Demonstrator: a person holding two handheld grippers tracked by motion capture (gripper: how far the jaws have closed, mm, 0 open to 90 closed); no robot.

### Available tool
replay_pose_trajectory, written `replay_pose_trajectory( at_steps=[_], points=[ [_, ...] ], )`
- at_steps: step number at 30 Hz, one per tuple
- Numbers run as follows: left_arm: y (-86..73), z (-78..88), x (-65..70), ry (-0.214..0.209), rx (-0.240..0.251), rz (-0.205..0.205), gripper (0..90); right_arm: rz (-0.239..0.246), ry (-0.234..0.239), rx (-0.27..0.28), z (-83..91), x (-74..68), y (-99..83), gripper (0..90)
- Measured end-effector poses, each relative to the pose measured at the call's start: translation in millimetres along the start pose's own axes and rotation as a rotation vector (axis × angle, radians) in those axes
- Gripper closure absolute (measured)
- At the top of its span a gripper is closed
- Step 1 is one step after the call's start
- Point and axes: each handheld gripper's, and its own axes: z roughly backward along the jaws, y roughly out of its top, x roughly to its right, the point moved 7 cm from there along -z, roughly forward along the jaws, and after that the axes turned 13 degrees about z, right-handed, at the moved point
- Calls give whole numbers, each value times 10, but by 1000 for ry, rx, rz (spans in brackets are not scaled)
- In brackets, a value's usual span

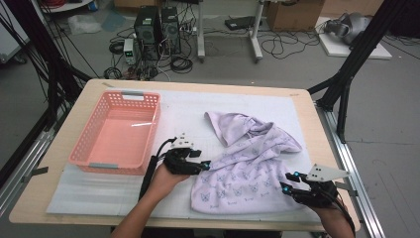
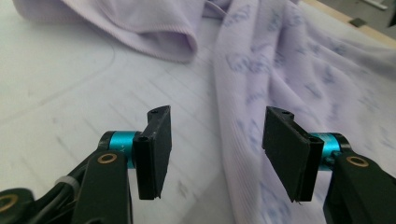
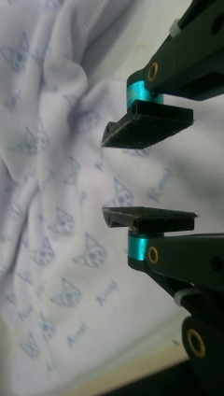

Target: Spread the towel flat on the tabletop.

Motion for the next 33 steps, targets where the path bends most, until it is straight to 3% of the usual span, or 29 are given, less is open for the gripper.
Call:
replay_pose_trajectory(
  at_steps=[2, 7, 9, 10, 11, 14, 17, 20, 23, 24, 29, 33],
  points=[
    [52, -128, 38, -5, -9, -3, 433, -19, -33, 6, -24, 43, -19, 585],
    [94, -430, 178, -20, -56, -65, 495, -41, -59, -17, -79, 73, -104, 588],
    [32, -531, 197, 2, -101, -116, 642, -41, -61, -20, -89, 78, -115, 587],
    [-4, -556, 202, 4, -125, -123, 737, -43, -62, -23, -88, 73, -116, 587],
    [-5, -552, 204, 10, -116, -113, 828, -40, -67, -22, -85, 77, -117, 586],
    [24, -421, 159, 36, -75, -84, 842, -41, -82, -28, -79, 92, -128, 586],
    [-1, -183, 55, 58, -39, -58, 843, -61, -118, -44, -70, 141, -157, 586],
    [-117, 72, -86, 95, -22, -55, 849, -69, -129, -46, -80, 163, -159, 578],
    [-231, 334, -183, 90, 13, 6, 849, -76, -146, -45, -151, 193, -119, 577],
    [-271, 414, -201, 89, 12, 8, 849, -76, -146, -45, -151, 193, -119, 577],
    [-388, 650, -177, 83, 26, 14, 849, -77, -129, -66, -376, 214, -20, 576],
    [-452, 686, -80, 73, 10, -22, 848, -70, -112, -108, -673, 240, 35, 582]
  ],
)
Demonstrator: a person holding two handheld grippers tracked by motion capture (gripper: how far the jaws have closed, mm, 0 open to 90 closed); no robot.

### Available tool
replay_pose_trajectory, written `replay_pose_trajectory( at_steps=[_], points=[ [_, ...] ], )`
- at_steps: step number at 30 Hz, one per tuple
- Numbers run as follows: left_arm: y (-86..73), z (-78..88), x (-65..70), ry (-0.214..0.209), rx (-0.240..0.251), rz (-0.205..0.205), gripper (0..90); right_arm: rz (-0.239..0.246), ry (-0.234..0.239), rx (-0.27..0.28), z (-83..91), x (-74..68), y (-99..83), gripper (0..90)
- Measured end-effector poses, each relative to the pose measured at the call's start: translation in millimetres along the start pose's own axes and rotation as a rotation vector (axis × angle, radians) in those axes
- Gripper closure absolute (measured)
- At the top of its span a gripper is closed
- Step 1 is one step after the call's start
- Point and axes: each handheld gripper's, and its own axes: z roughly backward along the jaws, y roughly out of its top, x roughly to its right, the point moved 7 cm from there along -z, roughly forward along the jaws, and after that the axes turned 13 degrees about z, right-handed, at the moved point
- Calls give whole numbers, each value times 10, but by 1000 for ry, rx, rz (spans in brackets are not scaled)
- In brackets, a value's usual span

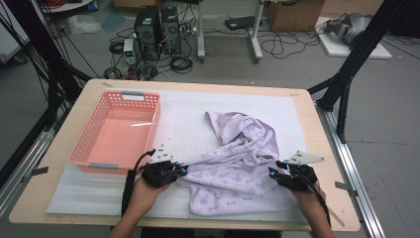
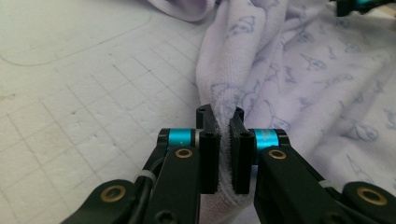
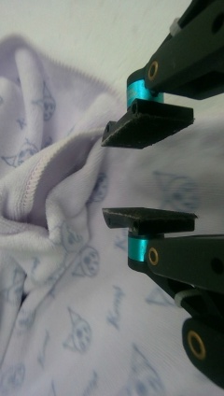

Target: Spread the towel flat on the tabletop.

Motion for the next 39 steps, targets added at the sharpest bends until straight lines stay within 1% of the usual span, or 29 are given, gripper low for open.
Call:
replay_pose_trajectory(
  at_steps=[2, 4, 5, 6, 7, 9, 10, 11, 12, 14, 15, 17, 18, 19, 20, 22, 23, 24, 25, 26, 27, 29, 30, 31, 33, 34, 35, 38, 39],
  points=[
    [-18, 6, 21, -16, -3, 3, 845, 0, 1, -30, -128, 8, 6, 593],
    [-38, -5, 30, -35, -8, 6, 841, -3, 6, -23, -181, 21, 20, 630],
    [-49, -14, 24, -33, -11, 9, 841, -13, 16, -22, -184, 21, 20, 663],
    [-53, -23, 14, -32, -10, 13, 840, -13, 33, -16, -180, 17, 16, 735],
    [-54, -30, 4, -33, -9, 19, 837, -12, 49, -10, -169, 3, 11, 845],
    [-43, -38, -7, -37, -4, 28, 820, 1, 62, -11, -142, -11, -7, 874],
    [-32, -37, -8, -38, 0, 35, 752, -12, 93, -13, -93, -20, -40, 881],
    [-20, -35, -9, -43, 3, 46, 752, -12, 93, -13, -93, -20, -40, 881],
    [-6, -32, -11, -49, 4, 54, 705, -9, 103, -20, -54, -24, -68, 881],
    [26, -32, -21, -46, 8, 54, 566, 7, 106, -44, 50, -43, -136, 881],
    [42, -28, -29, -38, 11, 45, 549, 22, 103, -60, 114, -63, -174, 881],
    [86, -30, -40, -33, 25, 54, 510, 59, 96, -99, 258, -110, -262, 881],
    [109, -31, -48, -29, 29, 58, 497, 64, 94, -115, 337, -136, -309, 881],
    [134, -35, -49, -29, 37, 61, 493, 75, 89, -116, 416, -148, -350, 881],
    [159, -42, -51, -32, 43, 62, 491, 85, 77, -127, 496, -155, -396, 881],
    [207, -65, -56, -29, 55, 68, 490, 90, 56, -150, 633, -136, -497, 881],
    [231, -82, -59, -32, 61, 72, 489, 86, 49, -157, 694, -121, -543, 881],
    [254, -102, -66, -34, 61, 75, 489, 64, 47, -164, 747, -110, -582, 880],
    [276, -128, -75, -35, 60, 78, 489, 47, 56, -168, 787, -99, -610, 879],
    [300, -162, -89, -33, 60, 78, 490, 42, 57, -168, 817, -92, -621, 869],
    [325, -198, -103, -25, 64, 79, 492, 45, 56, -156, 839, -88, -606, 842],
    [377, -277, -118, -24, 72, 88, 495, 37, 30, -115, 865, -72, -525, 729],
    [404, -318, -126, -19, 77, 86, 501, 35, 18, -83, 866, -54, -466, 669],
    [428, -362, -128, -23, 81, 82, 508, 24, 5, -47, 860, -33, -400, 632],
    [476, -464, -122, -17, 67, 80, 518, 12, -28, 5, 823, 19, -275, 626],
    [502, -515, -109, -19, 66, 78, 519, 3, -42, 21, 790, 45, -219, 620],
    [531, -569, -91, -20, 62, 78, 524, -7, -45, 35, 749, 61, -165, 620],
    [609, -727, -35, -24, 48, 63, 535, -19, -43, 55, 589, 81, -44, 615],
    [635, -785, -14, -26, 42, 67, 537, -21, -50, 52, 532, 84, -24, 611]
  ],
)
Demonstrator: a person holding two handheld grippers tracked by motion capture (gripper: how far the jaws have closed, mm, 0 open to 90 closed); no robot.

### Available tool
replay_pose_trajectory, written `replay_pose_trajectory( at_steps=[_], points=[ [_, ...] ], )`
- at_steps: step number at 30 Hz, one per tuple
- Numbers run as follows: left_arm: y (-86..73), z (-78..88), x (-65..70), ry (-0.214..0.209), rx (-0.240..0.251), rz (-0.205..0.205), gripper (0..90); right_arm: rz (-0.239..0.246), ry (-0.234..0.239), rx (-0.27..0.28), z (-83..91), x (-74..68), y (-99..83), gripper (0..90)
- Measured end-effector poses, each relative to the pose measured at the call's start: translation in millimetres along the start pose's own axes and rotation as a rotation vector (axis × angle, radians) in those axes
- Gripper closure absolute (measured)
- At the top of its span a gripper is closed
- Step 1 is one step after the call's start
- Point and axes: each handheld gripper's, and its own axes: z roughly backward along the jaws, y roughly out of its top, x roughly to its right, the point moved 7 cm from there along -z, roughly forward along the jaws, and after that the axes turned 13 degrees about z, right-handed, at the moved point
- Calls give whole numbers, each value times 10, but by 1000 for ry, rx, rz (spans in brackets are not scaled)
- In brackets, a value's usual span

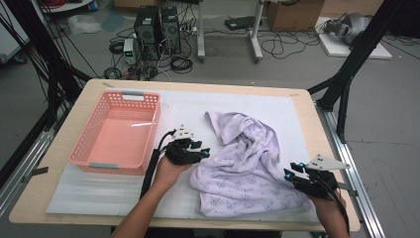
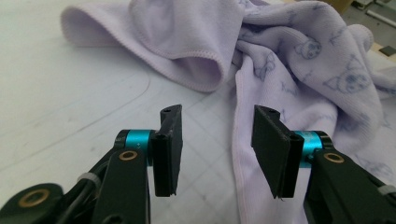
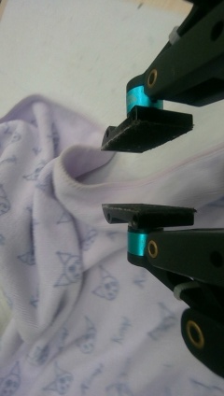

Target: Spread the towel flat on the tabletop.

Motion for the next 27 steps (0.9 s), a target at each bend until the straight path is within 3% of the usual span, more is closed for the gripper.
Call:
replay_pose_trajectory(
  at_steps=[2, 4, 7, 12, 14, 17, 21, 27],
  points=[
    [40, -115, 42, -5, -8, -11, 547, -1, -18, -4, -95, 11, 8, 610],
    [57, -251, 83, 1, -46, -39, 556, -6, -21, -19, -148, 13, -4, 600],
    [40, -461, 153, -2, -101, -60, 574, 3, -29, -26, -143, 22, -26, 593],
    [-68, -711, 301, -7, -187, -94, 597, -28, -40, -13, -101, 72, -77, 592],
    [-67, -712, 315, 40, -185, -157, 658, -30, -40, -10, -100, 85, -96, 592],
    [-64, -678, 283, 25, -202, -130, 849, -33, -40, -9, -102, 88, -105, 592],
    [-72, -625, 256, 39, -196, -130, 871, -31, -34, -8, -106, 71, -96, 593],
    [-87, -367, 34, 65, -147, -50, 873, -36, -42, -3, -103, 78, -96, 592]
  ],
)
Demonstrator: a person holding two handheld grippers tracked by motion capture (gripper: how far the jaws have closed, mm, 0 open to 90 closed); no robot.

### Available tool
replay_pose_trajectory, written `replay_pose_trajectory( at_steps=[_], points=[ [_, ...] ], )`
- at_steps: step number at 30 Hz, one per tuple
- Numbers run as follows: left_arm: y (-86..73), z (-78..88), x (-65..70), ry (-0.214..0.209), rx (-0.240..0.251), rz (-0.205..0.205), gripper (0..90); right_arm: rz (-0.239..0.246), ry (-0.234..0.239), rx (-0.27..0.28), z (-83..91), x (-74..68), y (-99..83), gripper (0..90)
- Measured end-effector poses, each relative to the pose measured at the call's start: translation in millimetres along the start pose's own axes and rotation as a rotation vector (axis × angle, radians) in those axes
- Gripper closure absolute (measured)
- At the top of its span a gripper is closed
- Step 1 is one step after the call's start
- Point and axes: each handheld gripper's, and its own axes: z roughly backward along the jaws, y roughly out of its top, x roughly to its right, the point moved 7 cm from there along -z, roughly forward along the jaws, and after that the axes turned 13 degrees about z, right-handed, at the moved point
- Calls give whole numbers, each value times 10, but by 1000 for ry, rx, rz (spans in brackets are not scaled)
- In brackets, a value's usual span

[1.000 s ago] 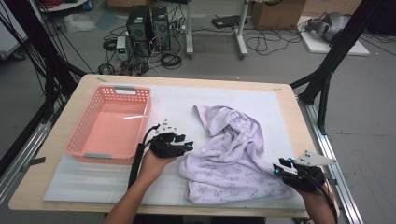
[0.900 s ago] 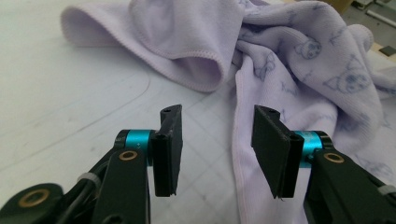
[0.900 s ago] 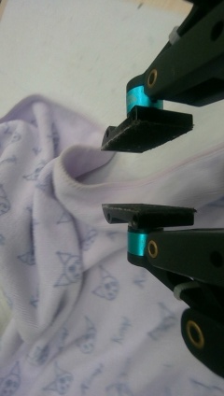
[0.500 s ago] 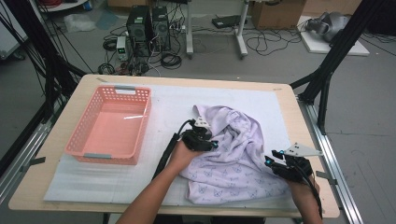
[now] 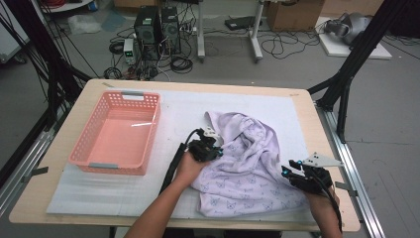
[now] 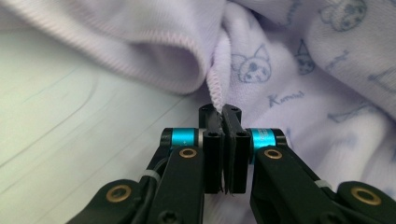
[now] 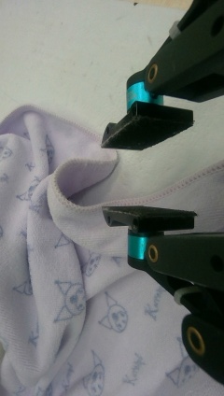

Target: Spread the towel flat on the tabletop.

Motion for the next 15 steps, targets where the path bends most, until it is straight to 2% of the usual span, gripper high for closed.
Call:
replay_pose_trajectory(
  at_steps=[1, 7, 11, 15],
  points=[
    [-22, 63, -37, 3, 8, 13, 873, -7, 1, -2, 4, -2, -3, 592],
    [-246, 433, -210, 59, 27, 0, 873, -17, -8, 10, -14, 16, 23, 590],
    [-400, 682, -287, 76, 57, 18, 873, -19, -20, 10, -36, 27, 76, 589],
    [-586, 900, -331, 74, 83, 38, 873, -43, -32, 11, -98, 74, 164, 589]
  ],
)
